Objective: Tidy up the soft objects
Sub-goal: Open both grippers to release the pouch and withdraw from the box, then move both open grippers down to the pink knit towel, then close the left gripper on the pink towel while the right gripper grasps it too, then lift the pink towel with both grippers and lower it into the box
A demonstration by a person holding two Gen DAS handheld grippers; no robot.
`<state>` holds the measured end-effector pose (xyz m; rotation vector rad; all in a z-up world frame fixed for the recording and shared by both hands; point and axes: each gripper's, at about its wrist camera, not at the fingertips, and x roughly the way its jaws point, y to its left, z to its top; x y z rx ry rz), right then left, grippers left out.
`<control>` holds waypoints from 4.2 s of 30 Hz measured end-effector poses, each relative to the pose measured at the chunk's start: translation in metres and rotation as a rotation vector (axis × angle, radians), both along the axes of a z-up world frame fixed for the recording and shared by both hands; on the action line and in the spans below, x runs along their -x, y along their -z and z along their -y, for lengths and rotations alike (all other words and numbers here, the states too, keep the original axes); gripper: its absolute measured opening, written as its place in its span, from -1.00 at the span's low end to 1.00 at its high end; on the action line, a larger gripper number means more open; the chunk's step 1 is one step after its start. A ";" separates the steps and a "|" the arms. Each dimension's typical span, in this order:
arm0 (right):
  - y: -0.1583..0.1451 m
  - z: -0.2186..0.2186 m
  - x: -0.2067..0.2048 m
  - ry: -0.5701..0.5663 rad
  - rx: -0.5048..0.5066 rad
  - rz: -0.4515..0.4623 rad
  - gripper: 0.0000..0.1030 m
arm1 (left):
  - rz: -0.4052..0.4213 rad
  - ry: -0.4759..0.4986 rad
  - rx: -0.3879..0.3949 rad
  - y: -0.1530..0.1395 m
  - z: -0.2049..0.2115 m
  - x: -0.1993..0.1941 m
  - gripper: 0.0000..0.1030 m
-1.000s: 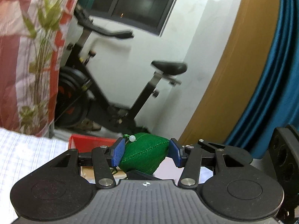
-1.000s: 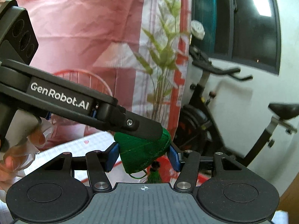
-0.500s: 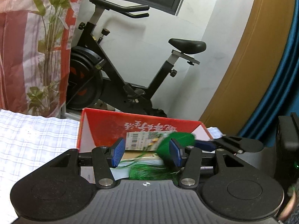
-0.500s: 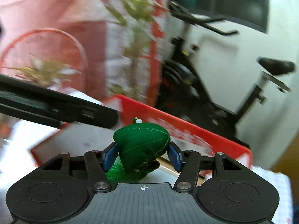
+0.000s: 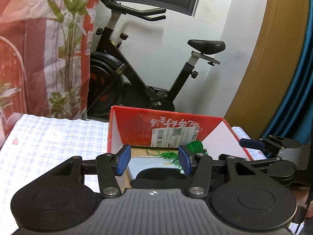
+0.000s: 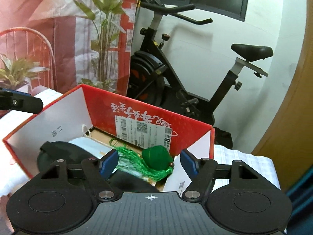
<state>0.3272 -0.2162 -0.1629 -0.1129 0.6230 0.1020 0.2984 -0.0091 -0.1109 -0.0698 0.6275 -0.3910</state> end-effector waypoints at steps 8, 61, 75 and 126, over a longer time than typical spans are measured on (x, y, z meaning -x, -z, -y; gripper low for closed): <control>-0.013 0.009 0.055 0.002 -0.109 0.085 0.28 | 0.045 -0.038 -0.049 -0.004 -0.014 0.043 0.15; 0.095 0.036 0.209 0.081 -0.241 0.003 0.23 | -0.109 -0.117 -0.018 0.096 -0.050 0.136 0.15; 0.105 0.024 0.182 0.088 -0.258 -0.040 0.25 | -0.192 -0.051 0.018 0.125 -0.029 0.108 0.39; 0.091 0.000 0.211 -0.017 -0.346 -0.017 -0.82 | -0.123 -0.035 0.022 0.113 -0.024 0.160 -0.49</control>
